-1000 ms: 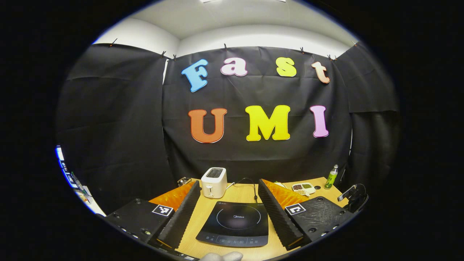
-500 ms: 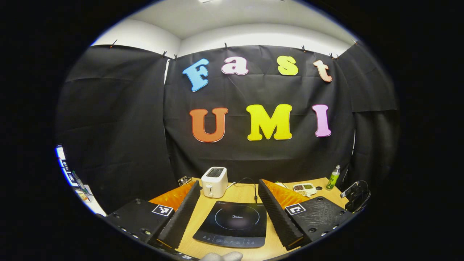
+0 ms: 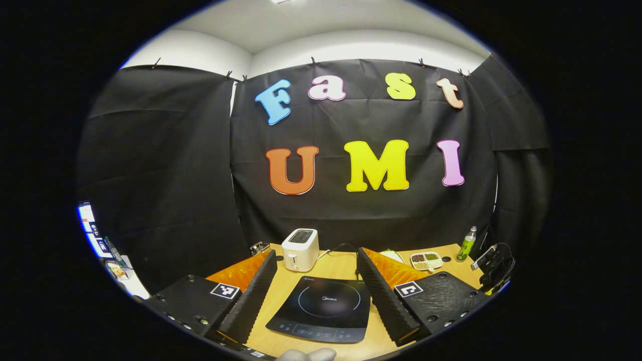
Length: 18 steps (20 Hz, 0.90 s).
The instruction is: First push the handle of the pot to place it horizontally, then grasp the pot with both hands and set it on the induction cooktop.
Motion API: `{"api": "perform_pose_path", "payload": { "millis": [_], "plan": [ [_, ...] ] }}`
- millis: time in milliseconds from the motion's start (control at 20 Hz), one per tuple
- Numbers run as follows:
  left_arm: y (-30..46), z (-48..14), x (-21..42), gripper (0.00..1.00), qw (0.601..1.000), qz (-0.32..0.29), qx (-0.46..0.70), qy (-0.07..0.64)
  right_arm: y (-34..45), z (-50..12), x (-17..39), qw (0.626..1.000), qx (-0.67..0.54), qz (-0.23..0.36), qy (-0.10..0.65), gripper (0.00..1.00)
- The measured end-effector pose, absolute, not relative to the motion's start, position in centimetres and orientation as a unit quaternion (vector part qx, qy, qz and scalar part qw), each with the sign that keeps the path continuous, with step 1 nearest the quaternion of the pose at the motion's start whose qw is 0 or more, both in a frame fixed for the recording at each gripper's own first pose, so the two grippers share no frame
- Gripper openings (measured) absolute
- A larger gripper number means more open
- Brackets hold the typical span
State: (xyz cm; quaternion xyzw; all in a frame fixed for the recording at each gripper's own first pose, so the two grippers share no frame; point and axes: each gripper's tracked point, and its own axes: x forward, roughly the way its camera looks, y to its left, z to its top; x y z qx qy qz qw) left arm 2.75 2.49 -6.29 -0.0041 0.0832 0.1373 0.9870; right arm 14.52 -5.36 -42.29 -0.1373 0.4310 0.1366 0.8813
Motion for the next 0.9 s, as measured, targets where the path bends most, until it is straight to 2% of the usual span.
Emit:
{"api": "perform_pose_path", "payload": {
  "millis": [100, 150, 200, 450, 700, 750, 800, 900],
  "plan": [
    [2.2, -6.4, 3.0, 0.96, 0.986, 0.142, -0.002, 0.084, -5.8, -42.3, 15.2, 0.882, -0.135, 0.142, 0.43, 0.04],
    [2.0, -6.5, 3.0, 0.96, 0.986, 0.145, 0.0, 0.087, -6.0, -42.3, 15.6, 0.882, -0.135, 0.144, 0.429, 0.0],
    [1.9, -6.6, 3.0, 0.96, 0.985, 0.148, 0.002, 0.088, -6.2, -42.3, 16.0, 0.882, -0.135, 0.145, 0.428, 0.04],
    [0.9, -7.2, 3.4, 0.96, 0.982, 0.159, 0.006, 0.097, -6.9, -42.3, 17.2, 0.881, -0.135, 0.155, 0.426, 0.04],
    [-0.6, -7.4, 4.1, 0.96, 0.982, 0.157, 0.009, 0.1, -7.2, -42.4, 17.7, 0.881, -0.129, 0.159, 0.426, 0.04],
    [-1.0, -7.4, 4.3, 0.96, 0.983, 0.153, 0.007, 0.099, -7.2, -42.6, 17.5, 0.878, -0.129, 0.161, 0.431, 0.01],
    [-1.3, -7.7, 4.7, 0.96, 0.984, 0.148, 0.002, 0.096, -7.4, -42.6, 17.2, 0.878, -0.128, 0.158, 0.434, 0.04],
    [-1.5, -8.4, 5.4, 0.96, 0.986, 0.142, -0.013, 0.092, -8.0, -41.8, 16.9, 0.89, -0.108, 0.147, 0.419, 0.01]
  ]
}}
